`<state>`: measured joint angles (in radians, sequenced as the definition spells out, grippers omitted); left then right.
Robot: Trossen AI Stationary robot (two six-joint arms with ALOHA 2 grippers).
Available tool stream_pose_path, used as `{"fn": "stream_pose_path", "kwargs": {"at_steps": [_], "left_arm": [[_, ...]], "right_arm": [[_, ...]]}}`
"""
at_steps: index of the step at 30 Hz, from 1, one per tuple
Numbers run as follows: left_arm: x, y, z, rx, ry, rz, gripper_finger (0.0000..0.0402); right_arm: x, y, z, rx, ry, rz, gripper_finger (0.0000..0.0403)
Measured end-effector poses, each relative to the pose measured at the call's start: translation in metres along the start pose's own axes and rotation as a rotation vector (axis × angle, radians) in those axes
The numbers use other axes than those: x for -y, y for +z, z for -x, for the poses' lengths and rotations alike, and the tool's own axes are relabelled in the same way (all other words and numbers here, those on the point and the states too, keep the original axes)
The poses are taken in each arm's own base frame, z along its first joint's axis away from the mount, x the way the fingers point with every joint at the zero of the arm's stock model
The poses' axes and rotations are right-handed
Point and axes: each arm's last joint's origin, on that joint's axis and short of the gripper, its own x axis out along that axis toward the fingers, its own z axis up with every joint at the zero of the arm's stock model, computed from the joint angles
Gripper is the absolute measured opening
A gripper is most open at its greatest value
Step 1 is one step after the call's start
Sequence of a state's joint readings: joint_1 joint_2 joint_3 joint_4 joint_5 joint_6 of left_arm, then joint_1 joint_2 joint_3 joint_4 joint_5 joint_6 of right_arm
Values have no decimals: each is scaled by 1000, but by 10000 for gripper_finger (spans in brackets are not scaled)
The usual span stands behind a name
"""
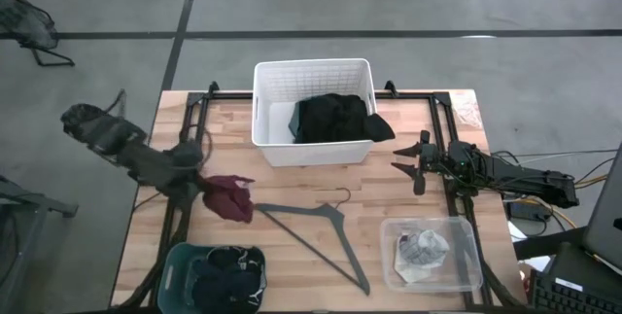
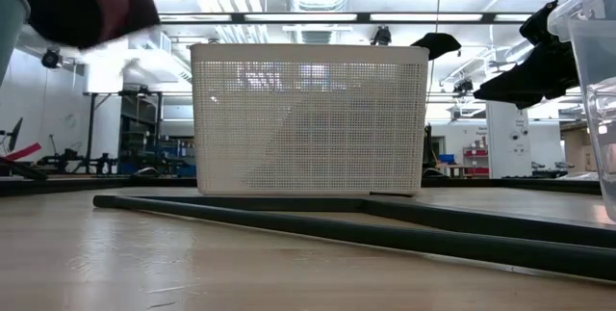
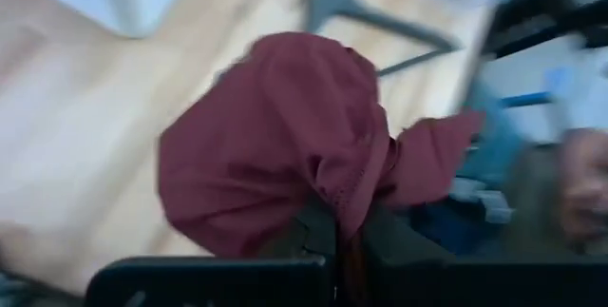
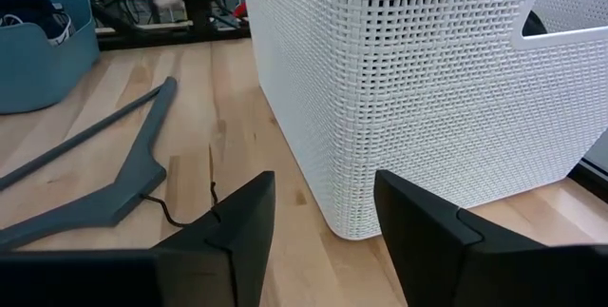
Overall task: Pick & Place Cloths
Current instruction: Put the dark red boxer into the dark green bin
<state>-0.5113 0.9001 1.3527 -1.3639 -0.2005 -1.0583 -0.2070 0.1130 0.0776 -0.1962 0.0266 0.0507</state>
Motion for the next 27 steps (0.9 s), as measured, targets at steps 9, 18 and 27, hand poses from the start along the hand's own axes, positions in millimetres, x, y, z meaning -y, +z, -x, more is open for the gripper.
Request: {"fn": "stream_pose_path", "kwargs": {"at_steps": [9,18,27], "left_arm": [[48,-8,11,2,-375,-9,5],[104,-56,-22,-115,-383,-76,4],[132,-109,-78,-166,-154,-47,4]], "right_arm": [[0,0,0,0,0,0,147],[0,0,0,0,0,0,118],[0,0,0,0,0,0,88]]}}
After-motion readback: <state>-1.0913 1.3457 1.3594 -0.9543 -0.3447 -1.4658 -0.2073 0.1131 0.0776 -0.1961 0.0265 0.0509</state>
